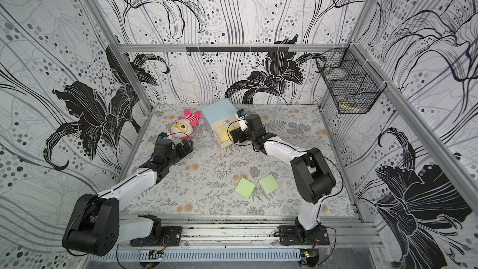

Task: Please put the sticky notes in the drawer by color
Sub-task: Place the sticky notes in the drawer, then close the drawer in the storage box.

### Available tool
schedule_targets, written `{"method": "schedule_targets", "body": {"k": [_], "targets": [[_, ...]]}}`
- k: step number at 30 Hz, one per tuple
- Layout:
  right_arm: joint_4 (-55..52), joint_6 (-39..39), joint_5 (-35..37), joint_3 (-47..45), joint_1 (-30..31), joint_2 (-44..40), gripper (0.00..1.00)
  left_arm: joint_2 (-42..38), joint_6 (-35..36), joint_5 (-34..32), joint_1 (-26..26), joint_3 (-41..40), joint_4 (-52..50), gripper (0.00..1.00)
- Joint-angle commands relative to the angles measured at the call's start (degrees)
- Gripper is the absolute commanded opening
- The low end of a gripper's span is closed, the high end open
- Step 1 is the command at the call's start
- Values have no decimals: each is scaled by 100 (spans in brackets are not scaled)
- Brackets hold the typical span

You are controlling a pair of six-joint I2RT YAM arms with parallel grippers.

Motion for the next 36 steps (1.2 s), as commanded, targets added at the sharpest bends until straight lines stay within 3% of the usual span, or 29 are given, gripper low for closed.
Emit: {"method": "schedule_targets", "body": {"k": [1,5,9,17,24,36], "targets": [[298,303,-163,-565,-25,-469,93,223,-98,-230,-243,613,421,97],[337,371,-316,-1098,-30,-720,88,833,-268,-254,-490,1463,371,97],[473,509,-372,-1369,-26,-725,77,1695,-466,-548,-690,2649,-292,100],[765,717,-530,-1411,-27,-304,53,3127,-705,-1568,-1052,4643,-1878,81],[862,762,-516,-1163,-29,67,41,3299,-896,-2181,-1195,4688,-2187,71],[817,754,-320,-330,-25,686,30,3451,-877,-1861,-1222,4624,-2091,58]]}}
